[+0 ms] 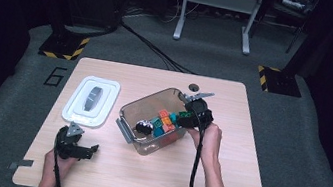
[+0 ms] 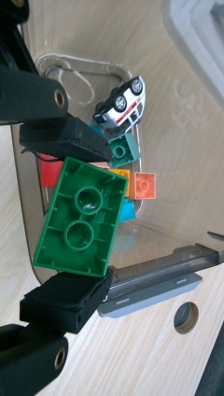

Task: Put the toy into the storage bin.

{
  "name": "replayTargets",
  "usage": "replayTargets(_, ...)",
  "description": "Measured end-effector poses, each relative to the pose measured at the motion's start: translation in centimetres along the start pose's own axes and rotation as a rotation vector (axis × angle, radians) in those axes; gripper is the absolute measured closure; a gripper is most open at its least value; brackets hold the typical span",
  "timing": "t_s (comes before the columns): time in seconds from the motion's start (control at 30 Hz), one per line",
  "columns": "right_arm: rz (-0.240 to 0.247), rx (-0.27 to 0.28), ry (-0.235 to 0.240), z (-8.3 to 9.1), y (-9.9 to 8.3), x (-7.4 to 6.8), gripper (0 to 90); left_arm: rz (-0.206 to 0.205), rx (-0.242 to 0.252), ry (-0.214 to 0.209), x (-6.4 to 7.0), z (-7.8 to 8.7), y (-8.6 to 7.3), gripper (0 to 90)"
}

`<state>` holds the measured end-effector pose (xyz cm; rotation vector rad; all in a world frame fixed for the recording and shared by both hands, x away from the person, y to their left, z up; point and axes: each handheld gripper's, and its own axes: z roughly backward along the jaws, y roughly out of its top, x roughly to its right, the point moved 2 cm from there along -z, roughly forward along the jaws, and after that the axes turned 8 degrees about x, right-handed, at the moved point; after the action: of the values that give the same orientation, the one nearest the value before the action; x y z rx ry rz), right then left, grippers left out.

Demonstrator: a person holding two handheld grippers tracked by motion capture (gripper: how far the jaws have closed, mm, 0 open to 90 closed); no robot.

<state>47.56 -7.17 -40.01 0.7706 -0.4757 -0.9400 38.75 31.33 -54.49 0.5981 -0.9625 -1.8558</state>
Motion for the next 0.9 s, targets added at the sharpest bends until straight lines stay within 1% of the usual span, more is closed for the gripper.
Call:
replayTargets(0.13, 0.009, -0.013, -0.009, 0.0, -0.1, -0.1, 36.3, 0.001, 0.0, 0.0, 0.0, 0.0, 0.0, 5.7)
replayTargets(0.23, 0.012, -0.012, -0.019, 0.1, -0.1, -0.2, 35.5, 0.001, 0.0, 0.0, 0.0, 0.0, 0.0, 5.7)
replayTargets(0.33, 0.0, -0.019, -0.023, 0.2, -0.1, -0.3, 32.9, 0.001, 0.0, 0.0, 0.0, 0.0, 0.0, 5.7)
replayTargets(0.4, 0.01, -0.02, -0.023, 0.2, -0.2, -0.3, 31.1, 0.001, 0.0, 0.0, 0.0, 0.0, 0.0, 5.7)
replayTargets(0.43, 0.004, -0.019, -0.026, 0.3, -0.2, -0.3, 29.8, 0.001, 0.0, 0.0, 0.0, 0.0, 0.0, 5.7)
replayTargets(0.47, 0.012, -0.013, -0.029, 0.4, -0.2, -0.2, 28.4, 0.001, 0.0, 0.0, 0.0, 0.0, 0.0, 5.7)
replayTargets(0.53, 0.002, -0.001, -0.03, 0.7, -0.2, -0.1, 23.9, 0.0, 0.0, 0.0, 0.0, 0.0, 0.0, 5.7)
replayTargets(0.57, 0.005, 0.011, -0.026, 0.9, -0.3, -0.1, 21.3, 0.001, 0.0, 0.0, 0.0, 0.0, 0.0, 5.7)
replayTargets(0.6, -0.006, 0.018, -0.022, 1.2, -0.3, -0.1, 19.5, -0.001, 0.0, 0.0, 0.0, 0.0, 0.0, 5.8)
replayTargets(0.67, -0.008, 0.039, -0.015, 1.9, -0.6, -0.1, 15.7, 0.0, 0.0, 0.0, 0.0, 0.0, 0.0, 5.7)
replayTargets(0.7, -0.009, 0.051, -0.007, 2.2, -0.8, 0.0, 14.9, 0.0, 0.0, 0.002, 0.0, 0.0, 0.0, 5.8)
replayTargets(0.8, -0.016, 0.076, -0.006, 3.2, -1.9, 0.3, 13.0, -0.001, 0.001, 0.002, 0.0, 0.0, 0.0, 5.8)
replayTargets(0.9, -0.041, 0.085, -0.011, 3.8, -3.1, 0.6, 11.3, -0.001, 0.001, 0.003, 0.0, 0.0, 0.0, 5.8)
